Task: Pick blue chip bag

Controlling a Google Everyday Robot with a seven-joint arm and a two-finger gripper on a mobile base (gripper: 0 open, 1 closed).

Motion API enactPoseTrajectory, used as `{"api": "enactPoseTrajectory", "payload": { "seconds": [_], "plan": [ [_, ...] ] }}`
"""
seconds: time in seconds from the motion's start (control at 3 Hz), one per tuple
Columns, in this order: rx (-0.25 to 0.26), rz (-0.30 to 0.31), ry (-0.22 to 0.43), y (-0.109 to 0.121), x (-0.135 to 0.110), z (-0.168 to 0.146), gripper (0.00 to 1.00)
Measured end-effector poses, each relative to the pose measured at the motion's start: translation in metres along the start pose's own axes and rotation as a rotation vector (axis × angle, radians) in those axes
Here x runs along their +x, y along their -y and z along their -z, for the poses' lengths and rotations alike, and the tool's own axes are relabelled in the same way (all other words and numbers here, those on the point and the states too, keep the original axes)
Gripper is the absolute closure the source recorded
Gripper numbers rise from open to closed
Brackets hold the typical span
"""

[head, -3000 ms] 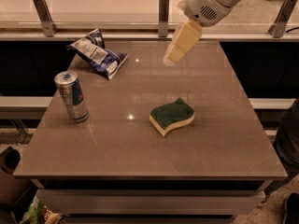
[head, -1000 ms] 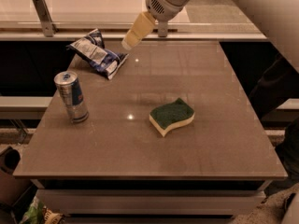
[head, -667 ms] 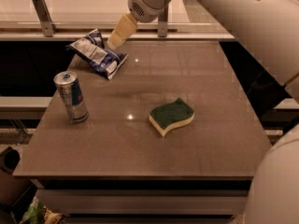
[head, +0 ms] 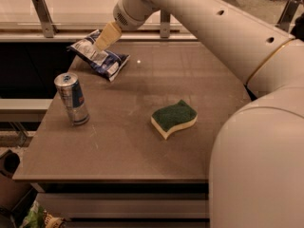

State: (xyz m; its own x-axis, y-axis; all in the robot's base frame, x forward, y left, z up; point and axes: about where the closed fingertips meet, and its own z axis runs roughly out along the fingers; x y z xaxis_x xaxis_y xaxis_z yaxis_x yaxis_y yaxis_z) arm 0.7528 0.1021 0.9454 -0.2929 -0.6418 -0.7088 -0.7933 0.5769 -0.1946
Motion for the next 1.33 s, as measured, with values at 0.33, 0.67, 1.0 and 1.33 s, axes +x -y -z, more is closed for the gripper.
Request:
{"api": "enactPoseTrajectory", "payload": {
  "seconds": [0.33, 0.67, 1.0, 1.33],
  "plan": [
    [-0.054, -0.011, 0.028, -0.010, -0.006, -0.038, 0.00],
    [-0.097, -0.027, 0.048, -0.018, -0.009, -0.071, 0.00],
    [-0.137, -0.039, 0.068, -0.029, -0.012, -0.095, 0.00],
    [-0.172, -0.058, 0.075, -0.040, -0.009, -0.114, 0.00]
  ]
}}
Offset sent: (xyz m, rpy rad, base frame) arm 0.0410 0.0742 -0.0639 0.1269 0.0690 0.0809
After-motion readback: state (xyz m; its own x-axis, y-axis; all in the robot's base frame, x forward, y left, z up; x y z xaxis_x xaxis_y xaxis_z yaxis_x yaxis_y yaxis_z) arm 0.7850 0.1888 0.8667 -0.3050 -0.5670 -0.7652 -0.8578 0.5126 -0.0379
